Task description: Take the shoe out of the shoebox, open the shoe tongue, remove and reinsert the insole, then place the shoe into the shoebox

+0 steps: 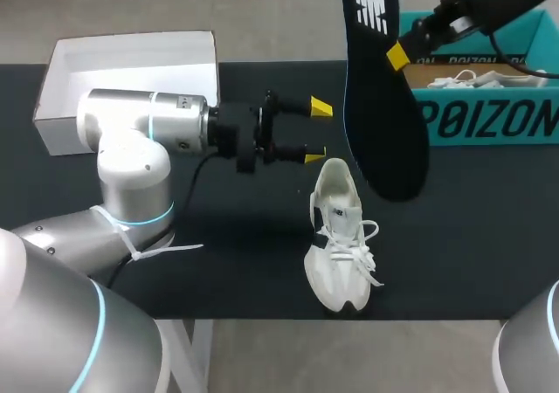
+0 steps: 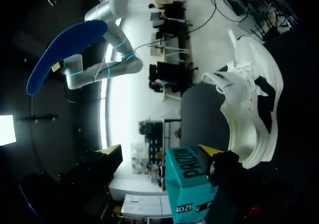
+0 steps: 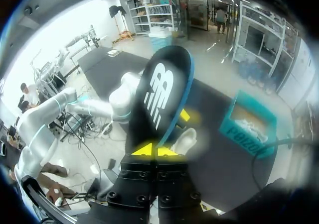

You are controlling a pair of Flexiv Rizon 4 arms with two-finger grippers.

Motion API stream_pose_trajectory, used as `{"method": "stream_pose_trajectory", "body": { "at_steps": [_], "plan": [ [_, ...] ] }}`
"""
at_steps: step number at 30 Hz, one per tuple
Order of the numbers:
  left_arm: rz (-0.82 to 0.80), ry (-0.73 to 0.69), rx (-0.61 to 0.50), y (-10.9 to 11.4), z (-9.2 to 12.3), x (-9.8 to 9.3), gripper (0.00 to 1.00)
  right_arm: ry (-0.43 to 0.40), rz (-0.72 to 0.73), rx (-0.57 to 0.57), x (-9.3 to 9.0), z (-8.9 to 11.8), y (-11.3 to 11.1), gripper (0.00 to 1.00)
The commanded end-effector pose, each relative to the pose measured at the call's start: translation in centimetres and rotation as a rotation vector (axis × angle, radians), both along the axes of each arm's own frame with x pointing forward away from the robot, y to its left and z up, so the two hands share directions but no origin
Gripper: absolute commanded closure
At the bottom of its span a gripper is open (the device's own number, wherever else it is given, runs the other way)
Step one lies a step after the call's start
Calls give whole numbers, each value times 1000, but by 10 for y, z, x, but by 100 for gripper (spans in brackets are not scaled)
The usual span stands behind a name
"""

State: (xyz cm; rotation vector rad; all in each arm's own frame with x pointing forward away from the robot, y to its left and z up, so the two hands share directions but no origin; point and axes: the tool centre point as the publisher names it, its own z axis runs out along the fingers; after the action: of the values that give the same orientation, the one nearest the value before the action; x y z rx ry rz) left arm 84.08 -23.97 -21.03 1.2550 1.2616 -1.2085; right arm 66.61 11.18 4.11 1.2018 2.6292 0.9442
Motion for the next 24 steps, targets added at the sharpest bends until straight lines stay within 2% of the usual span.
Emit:
{"method": "stream_pose_trajectory", "body": {
  "at_steps": [1,15,20,24],
  "plan": [
    [1,-2,-1,-1,-1,0,0,3,0,-1,1,0,1,100],
    [1,-2,-1,-1,-1,0,0,3,0,-1,1,0,1,100],
    [1,-2,-1,-1,-1,0,0,125,4,74,28,-30,-42,100],
    [1,-2,-1,-1,-1,0,0,210,-22,139,43,-64,-71,100]
  ]
}}
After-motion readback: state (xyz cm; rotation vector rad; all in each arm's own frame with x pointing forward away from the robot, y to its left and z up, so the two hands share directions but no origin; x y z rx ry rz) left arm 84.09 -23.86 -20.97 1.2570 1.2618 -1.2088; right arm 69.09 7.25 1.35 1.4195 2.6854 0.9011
